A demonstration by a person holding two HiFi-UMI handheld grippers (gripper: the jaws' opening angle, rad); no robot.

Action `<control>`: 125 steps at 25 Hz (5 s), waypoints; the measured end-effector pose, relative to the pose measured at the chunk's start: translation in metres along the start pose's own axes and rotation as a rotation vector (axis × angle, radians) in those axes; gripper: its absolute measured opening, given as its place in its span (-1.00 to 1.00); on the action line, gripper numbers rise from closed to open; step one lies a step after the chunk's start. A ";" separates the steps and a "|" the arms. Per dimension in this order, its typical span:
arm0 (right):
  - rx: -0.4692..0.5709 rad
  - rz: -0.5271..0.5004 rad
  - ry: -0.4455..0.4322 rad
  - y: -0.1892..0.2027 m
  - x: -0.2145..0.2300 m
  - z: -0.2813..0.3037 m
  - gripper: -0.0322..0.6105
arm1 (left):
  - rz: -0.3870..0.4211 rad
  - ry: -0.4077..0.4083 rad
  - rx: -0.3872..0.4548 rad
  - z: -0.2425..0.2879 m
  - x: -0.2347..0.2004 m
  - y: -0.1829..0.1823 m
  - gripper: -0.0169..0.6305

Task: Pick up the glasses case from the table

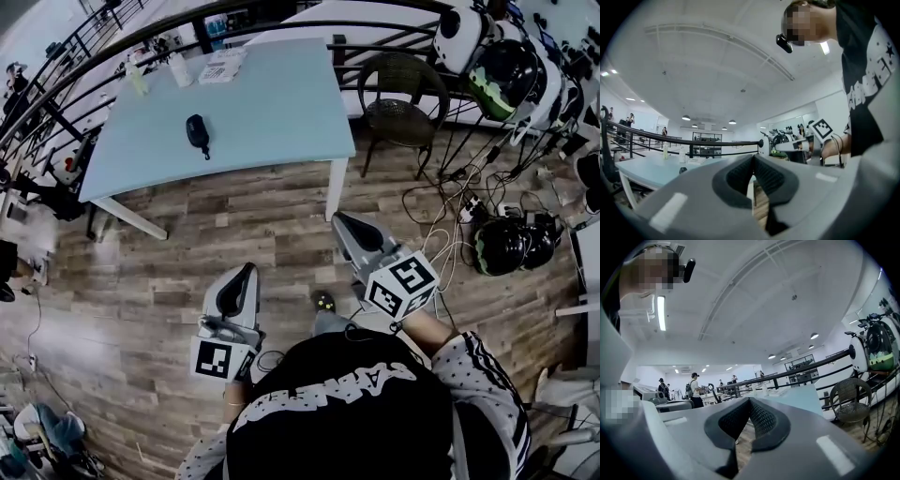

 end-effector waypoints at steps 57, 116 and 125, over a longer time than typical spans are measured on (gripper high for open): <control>0.004 0.090 0.153 -0.001 0.108 0.210 -0.89 | -0.002 0.078 -0.057 0.189 -0.197 -0.032 -0.95; -0.313 -0.022 0.111 0.058 -0.028 0.648 -0.34 | -0.064 -0.117 -0.032 0.131 -0.603 -0.076 -0.95; -0.408 -0.043 0.082 0.093 -0.017 0.695 -0.18 | -0.036 -0.178 -0.023 0.147 -0.638 -0.084 -0.95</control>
Point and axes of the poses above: the fingertips, and each gripper's own axes: z forward along the fingers, x to its right, y out of its underside, the point moved 5 cm from there along -z, backward along the fingers, and after that the axes turned 10 degrees about -z, right-handed, at the moved point
